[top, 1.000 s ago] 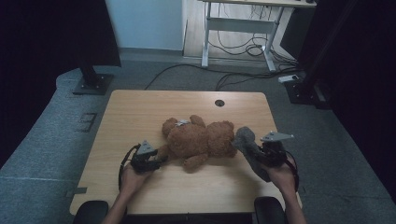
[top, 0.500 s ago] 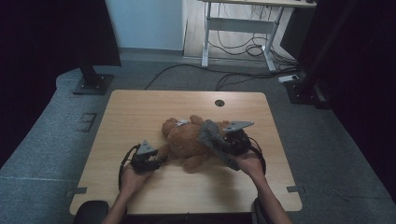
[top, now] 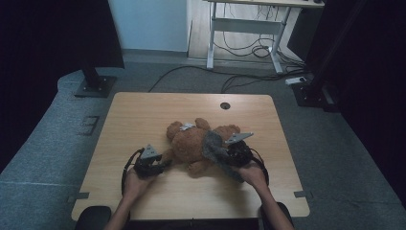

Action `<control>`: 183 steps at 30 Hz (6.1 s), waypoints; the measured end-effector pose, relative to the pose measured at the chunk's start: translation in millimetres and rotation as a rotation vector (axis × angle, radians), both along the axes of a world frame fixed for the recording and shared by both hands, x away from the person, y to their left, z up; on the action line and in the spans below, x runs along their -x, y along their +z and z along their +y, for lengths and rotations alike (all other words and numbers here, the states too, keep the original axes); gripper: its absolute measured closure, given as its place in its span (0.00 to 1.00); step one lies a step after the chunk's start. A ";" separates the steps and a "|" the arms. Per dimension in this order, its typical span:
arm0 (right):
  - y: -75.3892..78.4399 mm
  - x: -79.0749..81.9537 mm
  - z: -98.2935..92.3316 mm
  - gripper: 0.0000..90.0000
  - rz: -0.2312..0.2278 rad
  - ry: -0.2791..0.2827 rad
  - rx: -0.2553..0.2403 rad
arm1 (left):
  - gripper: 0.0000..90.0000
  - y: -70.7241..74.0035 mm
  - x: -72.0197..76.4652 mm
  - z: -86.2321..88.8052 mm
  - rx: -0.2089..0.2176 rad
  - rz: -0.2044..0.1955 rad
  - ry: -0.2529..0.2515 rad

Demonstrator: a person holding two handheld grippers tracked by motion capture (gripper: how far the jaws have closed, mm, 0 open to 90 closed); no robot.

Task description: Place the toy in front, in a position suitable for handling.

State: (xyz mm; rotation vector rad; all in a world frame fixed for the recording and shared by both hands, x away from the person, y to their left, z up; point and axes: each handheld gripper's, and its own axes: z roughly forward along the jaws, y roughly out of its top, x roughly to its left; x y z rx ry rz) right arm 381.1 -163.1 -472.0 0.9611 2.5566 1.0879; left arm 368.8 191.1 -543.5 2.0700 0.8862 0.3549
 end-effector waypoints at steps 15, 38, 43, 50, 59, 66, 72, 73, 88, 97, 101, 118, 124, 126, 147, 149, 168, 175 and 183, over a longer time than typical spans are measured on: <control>-36.2 4.1 -32.8 0.84 0.087 -0.070 0.047 | 0.66 -0.1 -0.9 0.9 0.007 0.006 -0.003; 46.4 23.9 -60.4 0.84 -0.087 -0.107 -0.038 | 0.62 -0.1 -0.1 0.0 0.008 0.005 0.005; 62.0 1.8 -33.7 0.84 -0.117 -0.077 -0.041 | 0.62 0.0 -0.2 0.3 0.009 0.006 0.003; 58.3 -30.7 0.5 0.84 -0.125 -0.085 -0.019 | 0.62 -0.1 0.1 0.2 0.010 0.005 0.005; 32.8 -30.2 -20.3 0.84 -0.073 -0.134 -0.041 | 0.65 -0.1 0.0 0.8 0.008 0.008 -0.001; 22.0 -11.9 -40.5 0.84 -0.071 -0.158 -0.047 | 0.66 0.0 0.2 0.3 0.003 0.007 -0.005; 9.0 -3.1 -55.1 0.84 -0.051 -0.186 -0.044 | 0.66 -0.1 0.1 0.3 0.006 0.006 -0.004; 6.2 -2.2 -57.3 0.84 -0.042 -0.194 -0.049 | 0.66 -0.1 0.1 0.4 0.005 0.007 -0.004; -45.1 -6.4 -79.4 0.83 0.076 -0.281 0.044 | 0.66 -0.1 0.0 0.4 0.006 0.007 -0.005; -23.2 1.7 -92.1 0.83 0.061 -0.289 0.016 | 0.65 -0.1 0.1 0.0 0.007 0.007 -0.001; -1.6 5.7 -96.3 0.83 0.031 -0.275 -0.038 | 0.64 0.0 0.3 -0.2 0.005 0.006 -0.001; 75.3 -38.7 -53.1 0.83 -0.059 -0.186 -0.039 | 0.64 -0.2 -0.1 0.0 0.010 0.009 0.000; 82.5 -65.3 -21.3 0.83 -0.064 -0.152 -0.013 | 0.63 -0.2 -0.3 0.1 0.014 0.012 0.000; 81.6 -72.3 -12.1 0.83 -0.054 -0.142 0.000 | 0.63 -0.1 -0.1 0.0 0.012 0.009 0.000; 36.4 -116.6 -8.2 0.83 0.034 -0.190 0.063 | 0.66 -0.1 -0.1 1.0 0.017 0.016 -0.009; 34.0 -119.5 -12.1 0.83 0.041 -0.207 0.066 | 0.67 -0.2 0.1 0.8 0.016 0.014 -0.010; 0.0 -122.7 -43.3 0.83 0.106 -0.286 0.084 | 0.67 0.0 2.6 2.7 0.027 0.022 -0.020; -7.9 -119.7 -53.5 0.83 0.112 -0.311 0.132 | 0.67 0.0 4.6 2.8 0.024 0.020 -0.023; 50.7 -96.2 -58.4 0.83 -0.002 -0.296 0.048 | 0.67 0.1 4.8 2.4 0.023 0.019 -0.023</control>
